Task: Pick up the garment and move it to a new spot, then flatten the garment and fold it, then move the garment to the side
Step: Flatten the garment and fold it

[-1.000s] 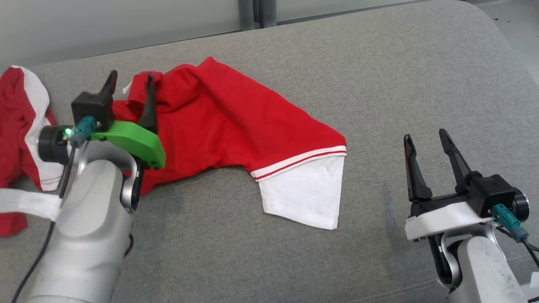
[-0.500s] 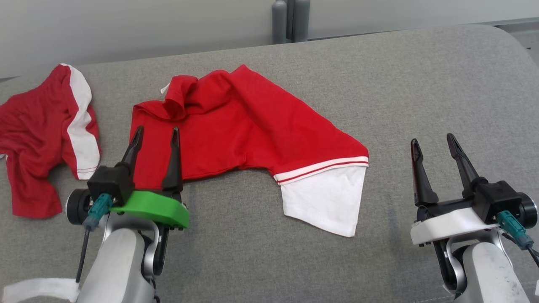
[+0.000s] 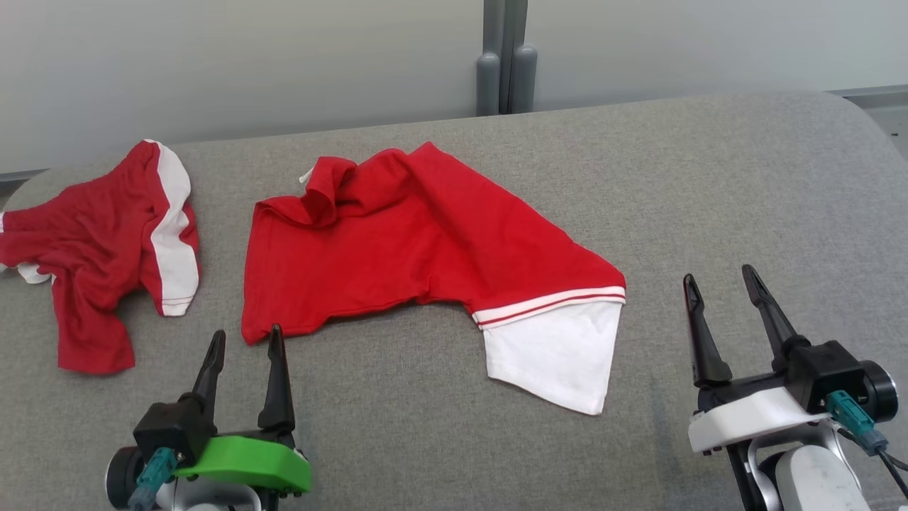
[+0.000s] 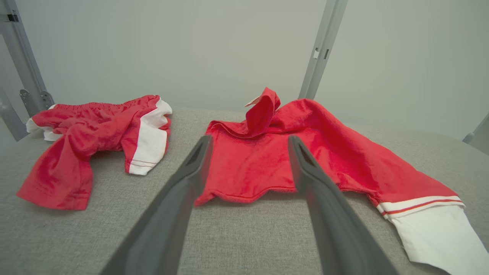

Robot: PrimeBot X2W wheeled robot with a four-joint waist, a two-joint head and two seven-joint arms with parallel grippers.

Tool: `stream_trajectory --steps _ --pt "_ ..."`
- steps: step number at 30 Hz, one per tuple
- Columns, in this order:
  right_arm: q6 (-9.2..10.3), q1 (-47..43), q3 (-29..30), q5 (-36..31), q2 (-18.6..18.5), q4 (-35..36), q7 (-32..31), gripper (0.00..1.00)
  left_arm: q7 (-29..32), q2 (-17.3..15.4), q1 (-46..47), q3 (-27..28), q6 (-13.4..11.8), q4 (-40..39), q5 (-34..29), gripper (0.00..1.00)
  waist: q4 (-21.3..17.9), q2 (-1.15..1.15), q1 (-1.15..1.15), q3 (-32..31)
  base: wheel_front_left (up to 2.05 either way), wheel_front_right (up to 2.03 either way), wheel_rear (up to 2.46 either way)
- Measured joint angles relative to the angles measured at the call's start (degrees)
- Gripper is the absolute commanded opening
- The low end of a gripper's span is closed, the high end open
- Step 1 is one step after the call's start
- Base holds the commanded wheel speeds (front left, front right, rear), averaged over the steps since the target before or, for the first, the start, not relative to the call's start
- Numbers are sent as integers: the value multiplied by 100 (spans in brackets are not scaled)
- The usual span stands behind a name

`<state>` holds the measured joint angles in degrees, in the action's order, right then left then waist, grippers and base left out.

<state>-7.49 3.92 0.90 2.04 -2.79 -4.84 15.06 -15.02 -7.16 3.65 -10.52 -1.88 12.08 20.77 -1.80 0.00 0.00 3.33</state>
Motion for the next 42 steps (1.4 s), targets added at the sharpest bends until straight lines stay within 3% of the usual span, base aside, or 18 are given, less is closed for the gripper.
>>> stream_trajectory --steps 13,32,42 --pt "0 -481 -98 146 1 100 -1 100 -1 111 -762 162 -109 -291 44 100 -57 0 0 -332 0 0 0" --pt "0 -480 -260 192 0 57 -44 100 -1 209 -804 186 -89 -402 53 100 -53 0 0 -346 0 0 0" --pt "0 -524 -366 1046 0 -449 -943 100 -1 235 -803 129 -62 -313 52 100 25 0 0 -346 0 0 0"
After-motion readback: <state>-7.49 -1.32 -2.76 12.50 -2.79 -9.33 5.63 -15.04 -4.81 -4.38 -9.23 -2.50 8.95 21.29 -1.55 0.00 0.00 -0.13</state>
